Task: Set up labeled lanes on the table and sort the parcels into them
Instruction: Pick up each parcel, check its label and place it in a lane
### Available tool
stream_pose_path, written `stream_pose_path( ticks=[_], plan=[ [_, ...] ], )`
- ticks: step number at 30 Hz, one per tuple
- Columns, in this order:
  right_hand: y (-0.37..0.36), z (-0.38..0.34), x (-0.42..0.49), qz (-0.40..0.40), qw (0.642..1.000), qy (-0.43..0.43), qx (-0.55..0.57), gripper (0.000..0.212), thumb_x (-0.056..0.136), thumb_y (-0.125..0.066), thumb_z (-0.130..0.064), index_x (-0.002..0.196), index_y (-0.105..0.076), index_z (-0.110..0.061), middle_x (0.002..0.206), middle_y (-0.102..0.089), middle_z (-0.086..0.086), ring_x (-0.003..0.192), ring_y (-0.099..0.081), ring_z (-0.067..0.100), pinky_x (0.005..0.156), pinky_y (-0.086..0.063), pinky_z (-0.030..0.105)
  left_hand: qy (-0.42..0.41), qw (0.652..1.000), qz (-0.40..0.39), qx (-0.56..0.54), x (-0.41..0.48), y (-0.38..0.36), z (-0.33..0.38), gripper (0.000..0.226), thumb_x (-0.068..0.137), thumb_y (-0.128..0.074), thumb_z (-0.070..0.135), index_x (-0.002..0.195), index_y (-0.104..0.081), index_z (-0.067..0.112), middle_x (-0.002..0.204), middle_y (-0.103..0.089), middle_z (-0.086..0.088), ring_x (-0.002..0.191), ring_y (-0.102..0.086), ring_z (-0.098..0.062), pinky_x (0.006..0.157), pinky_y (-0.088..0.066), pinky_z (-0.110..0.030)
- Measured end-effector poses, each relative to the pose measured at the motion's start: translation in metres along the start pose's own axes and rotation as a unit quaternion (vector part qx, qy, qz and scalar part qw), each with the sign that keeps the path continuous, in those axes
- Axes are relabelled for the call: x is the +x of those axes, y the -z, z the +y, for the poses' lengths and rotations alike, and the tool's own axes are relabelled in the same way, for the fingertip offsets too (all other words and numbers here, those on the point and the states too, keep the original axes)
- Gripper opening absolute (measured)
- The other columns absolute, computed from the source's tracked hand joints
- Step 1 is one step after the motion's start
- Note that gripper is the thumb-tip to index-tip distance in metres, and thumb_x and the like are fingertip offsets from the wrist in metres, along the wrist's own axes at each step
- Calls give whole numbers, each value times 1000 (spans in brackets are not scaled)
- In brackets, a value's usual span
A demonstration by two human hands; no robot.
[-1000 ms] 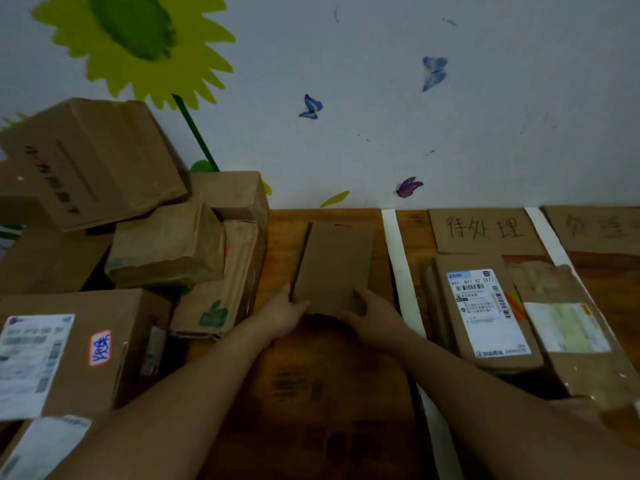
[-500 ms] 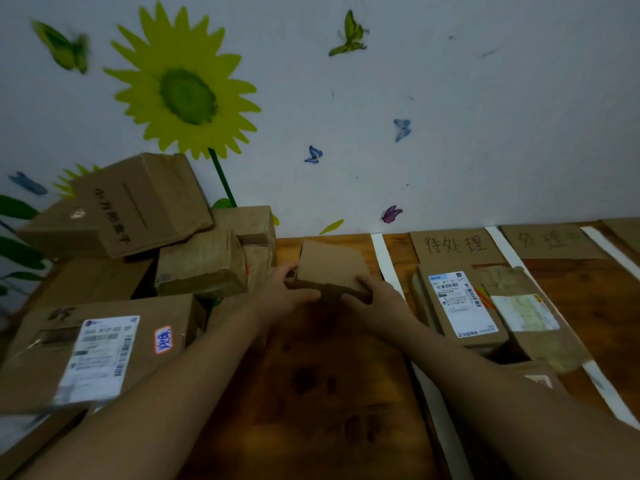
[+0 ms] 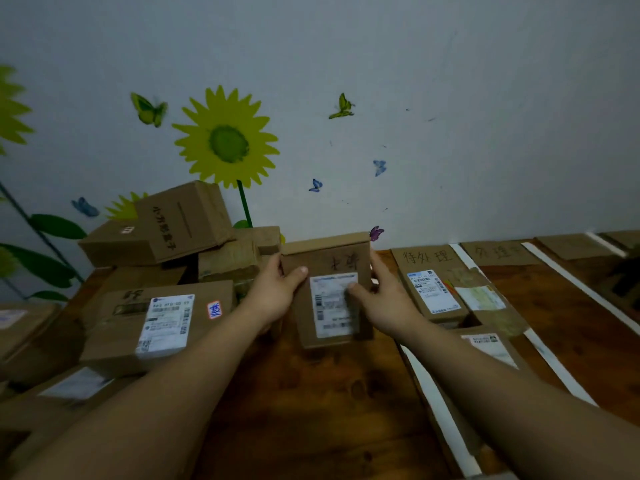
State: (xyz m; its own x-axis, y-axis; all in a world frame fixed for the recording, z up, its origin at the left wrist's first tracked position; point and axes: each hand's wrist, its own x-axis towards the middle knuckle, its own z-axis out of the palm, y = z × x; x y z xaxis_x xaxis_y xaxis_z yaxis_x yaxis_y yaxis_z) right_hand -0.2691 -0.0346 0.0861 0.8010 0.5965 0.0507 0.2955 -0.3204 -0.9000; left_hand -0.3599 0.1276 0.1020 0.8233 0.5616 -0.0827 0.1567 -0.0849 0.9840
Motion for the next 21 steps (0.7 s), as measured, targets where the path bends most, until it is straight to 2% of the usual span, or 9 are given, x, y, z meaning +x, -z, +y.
stream_pose_path(
  ticks=[3, 5, 7, 11, 13, 15, 17, 19, 21],
  plan=[
    [3, -14, -16, 15, 999, -4, -31, 65, 97, -49, -21, 147, -16, -46, 123, -55, -11, 104, -56, 10, 91, -51, 35, -2, 999, 18, -28, -16, -2, 8, 49, 95, -52, 15, 140, -33, 14, 131, -54, -3, 97, -58, -12, 76, -51, -27],
    [8, -18, -20, 50, 998, -6, -33, 61, 98, -47, -23, 147, -19, -45, 123, -59, -8, 104, -59, 13, 93, -51, 40, 3, 999, 23, -48, -23, -2, 12, 57, 94, -52, 8, 144, -25, 13, 132, -51, 2, 104, -54, -15, 77, -50, -28],
    [14, -24, -21, 77, 997, -18, -24, 56, 98, -46, -25, 146, -24, -43, 117, -63, -6, 99, -63, 14, 89, -53, 43, 10, 1000, -8, -24, -31, -1, 14, 57, 93, -53, 5, 144, -29, 16, 137, -51, -4, 115, -54, -19, 85, -49, -31],
    [25, -31, -20, 122, 991, -26, 45, 39, 98, -49, -23, 135, -39, -29, 93, -64, -10, 84, -65, 10, 80, -57, 41, 25, 996, -83, 32, -47, -9, 20, 62, 94, -50, 3, 147, -26, 24, 139, -49, -4, 127, -48, -20, 85, -47, -24],
    [31, -32, -21, 106, 993, -16, 40, 41, 97, -50, -20, 135, -38, -32, 101, -64, -11, 88, -65, 11, 80, -57, 39, 6, 997, -66, 39, -47, -14, 30, 58, 96, -46, 3, 146, -27, 25, 136, -52, -4, 121, -52, -19, 87, -47, -26],
    [40, -32, -23, 52, 998, 3, 29, 57, 95, -51, -14, 140, -30, -42, 110, -61, -14, 95, -63, 11, 80, -58, 38, -6, 998, -31, 56, -44, -20, 42, 51, 97, -45, 6, 144, -30, 21, 133, -54, -5, 110, -55, -17, 92, -46, -34],
    [52, -33, -24, -3, 999, 6, 35, 70, 94, -51, -9, 141, -23, -52, 105, -58, -22, 96, -63, 11, 73, -60, 37, -8, 999, -7, 45, -41, -29, 51, 48, 98, -45, 9, 143, -31, 16, 133, -55, -7, 108, -56, -18, 96, -45, -39],
    [68, -33, -23, -16, 998, -2, 64, 70, 94, -52, -8, 140, -24, -53, 105, -58, -21, 95, -64, 11, 69, -60, 36, 0, 1000, 10, 10, -39, -42, 56, 53, 97, -47, 9, 144, -25, 15, 135, -53, -9, 109, -56, -22, 96, -47, -42],
    [84, -33, -20, 14, 994, -9, 107, 62, 94, -58, -16, 141, -31, -45, 112, -61, -12, 95, -66, 14, 71, -61, 35, 8, 1000, 19, -13, -40, -57, 57, 53, 96, -49, 8, 143, -25, 13, 134, -54, -12, 102, -57, -21, 89, -50, -37]
  ],
)
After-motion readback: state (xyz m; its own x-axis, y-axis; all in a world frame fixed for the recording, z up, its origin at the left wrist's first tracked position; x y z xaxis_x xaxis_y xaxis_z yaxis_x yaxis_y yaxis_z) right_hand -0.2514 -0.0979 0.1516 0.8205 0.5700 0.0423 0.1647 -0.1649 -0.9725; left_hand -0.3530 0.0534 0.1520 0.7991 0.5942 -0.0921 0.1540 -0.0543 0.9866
